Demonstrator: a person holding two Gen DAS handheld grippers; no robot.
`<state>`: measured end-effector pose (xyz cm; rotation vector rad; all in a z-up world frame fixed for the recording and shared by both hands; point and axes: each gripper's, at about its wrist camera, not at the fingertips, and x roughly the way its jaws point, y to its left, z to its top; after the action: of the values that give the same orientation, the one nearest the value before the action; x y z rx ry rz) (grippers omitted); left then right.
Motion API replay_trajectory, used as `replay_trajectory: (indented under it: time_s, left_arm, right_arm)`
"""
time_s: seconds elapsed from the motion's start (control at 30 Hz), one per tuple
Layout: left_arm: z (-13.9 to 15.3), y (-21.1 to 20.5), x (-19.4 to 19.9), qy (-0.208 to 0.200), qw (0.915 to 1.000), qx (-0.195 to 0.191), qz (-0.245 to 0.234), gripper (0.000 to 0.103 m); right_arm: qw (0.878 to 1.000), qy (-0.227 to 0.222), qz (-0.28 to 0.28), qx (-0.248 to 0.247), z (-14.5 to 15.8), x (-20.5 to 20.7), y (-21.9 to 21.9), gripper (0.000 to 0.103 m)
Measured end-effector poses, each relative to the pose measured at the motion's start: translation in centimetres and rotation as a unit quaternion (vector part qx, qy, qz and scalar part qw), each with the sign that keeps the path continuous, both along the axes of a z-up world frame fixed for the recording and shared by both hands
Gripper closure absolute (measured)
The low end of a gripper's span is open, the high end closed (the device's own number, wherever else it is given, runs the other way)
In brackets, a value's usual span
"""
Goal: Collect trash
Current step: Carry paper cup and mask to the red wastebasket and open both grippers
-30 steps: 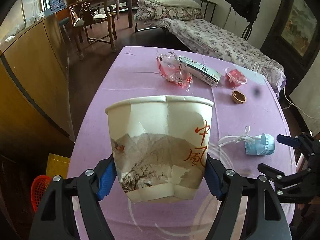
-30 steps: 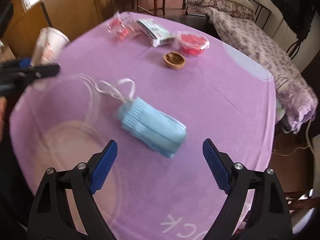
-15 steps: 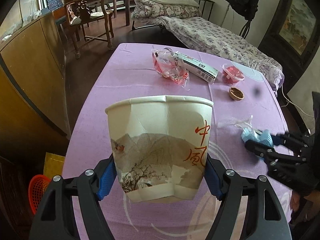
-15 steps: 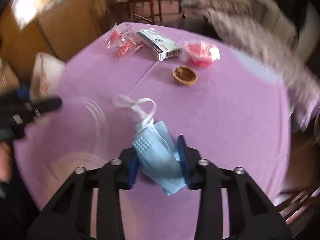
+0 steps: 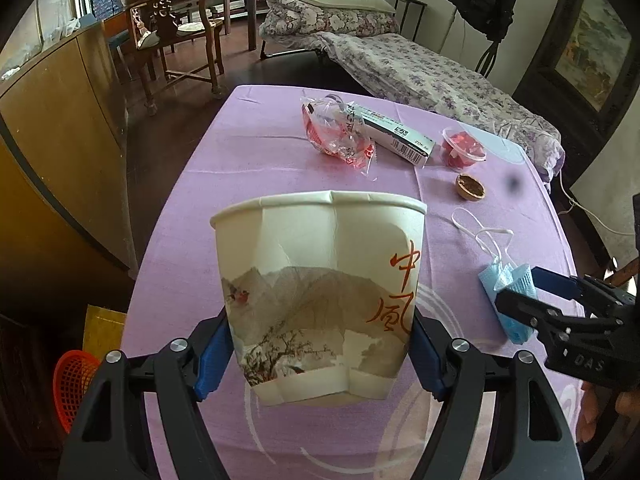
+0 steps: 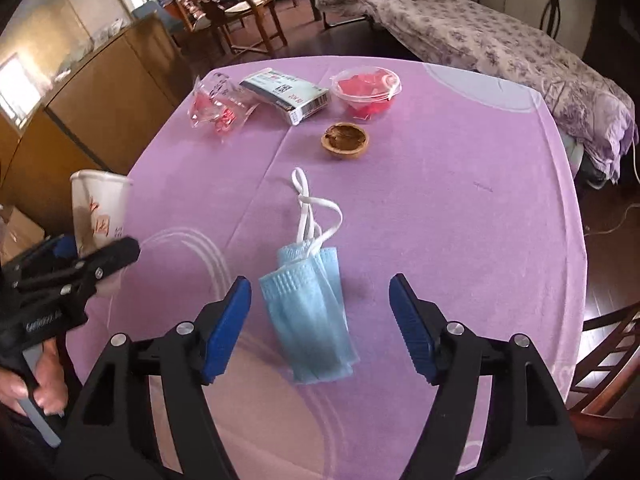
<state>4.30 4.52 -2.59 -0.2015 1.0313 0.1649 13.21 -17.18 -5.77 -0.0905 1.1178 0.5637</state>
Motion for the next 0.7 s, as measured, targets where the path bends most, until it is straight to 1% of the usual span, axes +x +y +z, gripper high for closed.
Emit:
replay_trajectory:
  time_s: [0.2,0.27,0.3,0.37,0.4,0.43,0.47,0.57,0.7]
  left_arm:
    - [0.0,0.0,0.0,-0.002,1.0000,0.000,0.000,0.028]
    - [0.0,0.0,0.0,-0.002,1.0000,-0.001,0.000,0.028]
    - [0.0,0.0,-0.1,-0.003,1.0000,-0.001,0.000,0.028]
    - [0.0,-0.1,-0.1,-0.004,1.0000,0.000,0.000,0.028]
    - [0.0,-0.1,-0.2,-0.005,1.0000,-0.001,0.000,0.028]
    - [0.1,-0.1,-0.2,-0.006,1.0000,-0.003,-0.001,0.028]
    - [0.2,-0.1,-0.3,-0.007,1.0000,-0.003,-0.001,0.028]
    - [0.5,-0.2,-0.6,-0.010,0.9999,-0.006,-0.001,0.028]
    - [1.8,-0.4,-1.7,-0.028,0.9995,-0.012,-0.002,0.028]
  right_arm:
    - [0.999,-0.020,0.020,-0.045,-0.1,-0.3,0.7,0.034]
    - [0.998,-0.022,0.028,-0.053,-0.2,-0.6,1.0,0.040]
    - [0.998,-0.024,0.031,-0.057,-0.2,-0.7,1.3,0.045]
    - [0.997,-0.027,0.035,-0.066,-0.4,-0.8,1.6,0.058]
    - [0.997,-0.028,0.035,-0.068,-0.4,-0.9,1.6,0.061]
    - [0.997,-0.027,0.034,-0.069,-0.5,-1.1,1.8,0.067]
    - [0.997,-0.029,0.030,-0.072,-0.5,-1.1,1.8,0.068]
    - [0.996,-0.037,0.024,-0.076,-0.3,-1.0,2.1,0.078]
    - [0.999,-0.035,0.004,-0.037,0.8,-1.4,1.5,0.078]
